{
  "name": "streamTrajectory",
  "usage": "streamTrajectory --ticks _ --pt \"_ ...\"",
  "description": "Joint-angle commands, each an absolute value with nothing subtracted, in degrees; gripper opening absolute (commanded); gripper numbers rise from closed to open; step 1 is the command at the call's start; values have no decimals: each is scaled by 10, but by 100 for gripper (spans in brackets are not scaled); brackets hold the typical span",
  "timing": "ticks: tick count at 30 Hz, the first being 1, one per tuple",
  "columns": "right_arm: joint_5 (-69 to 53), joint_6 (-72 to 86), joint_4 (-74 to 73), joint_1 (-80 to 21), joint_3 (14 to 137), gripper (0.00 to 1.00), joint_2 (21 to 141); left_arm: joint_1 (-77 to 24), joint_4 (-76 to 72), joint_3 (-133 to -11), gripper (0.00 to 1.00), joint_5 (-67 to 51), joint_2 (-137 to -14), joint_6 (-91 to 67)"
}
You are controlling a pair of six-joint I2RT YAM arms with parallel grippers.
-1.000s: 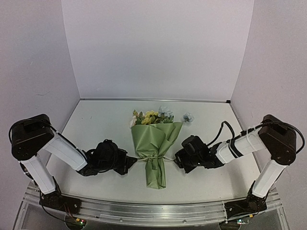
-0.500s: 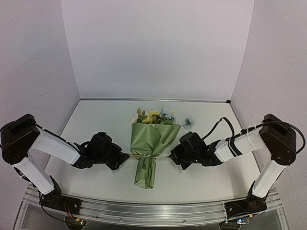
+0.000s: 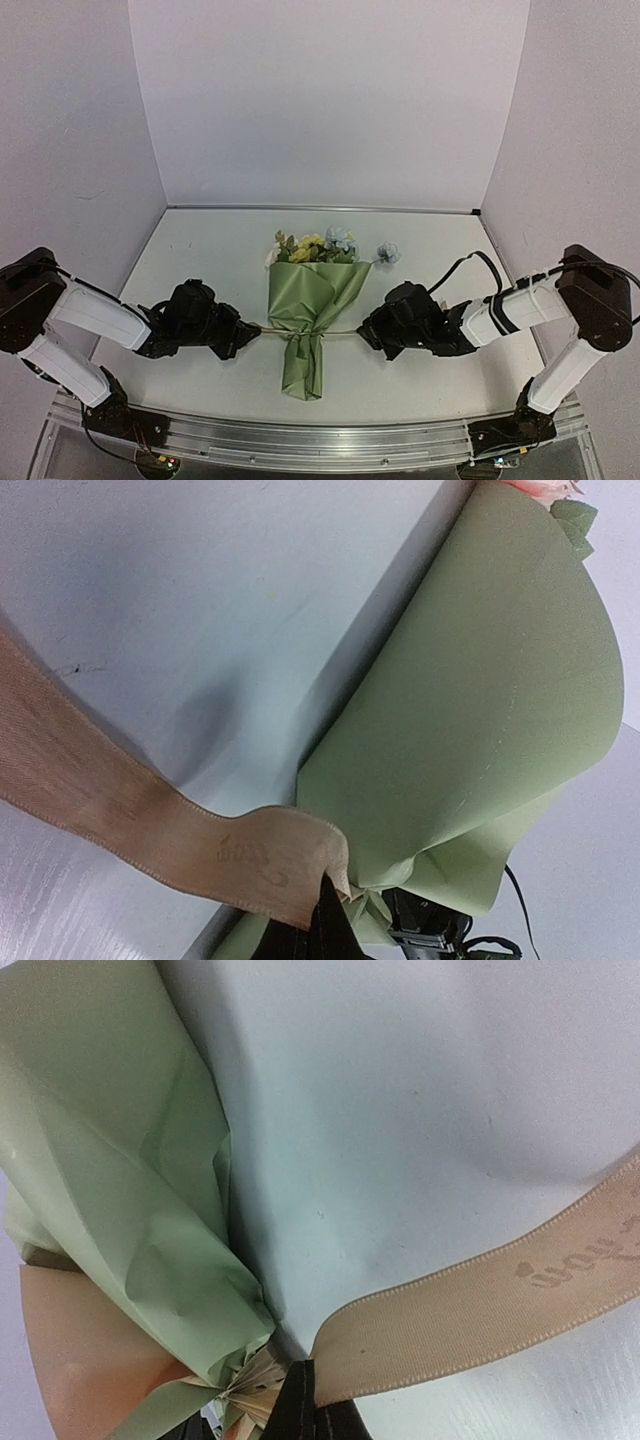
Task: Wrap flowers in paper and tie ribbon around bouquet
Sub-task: Tie the ribbon around the folded bouquet.
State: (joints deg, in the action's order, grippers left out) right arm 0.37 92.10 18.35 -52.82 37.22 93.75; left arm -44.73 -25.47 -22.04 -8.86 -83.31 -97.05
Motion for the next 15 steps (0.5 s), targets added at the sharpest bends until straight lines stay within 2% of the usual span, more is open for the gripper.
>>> streamTrajectory --ticks 1,5,13,15 --pt "108 904 71 -500 342 0 923 -407 -185 -191 0 2 -830 -957" --pt "100 872 60 -501 359 0 924 -405 -186 -209 0 -27 -847 -927" --pt "89 745 -32 -503 453 0 899 -412 -91 -330 0 -51 -892 -797" --pt "95 721 -54 -510 470 11 889 -414 -77 -349 0 -56 -901 -779"
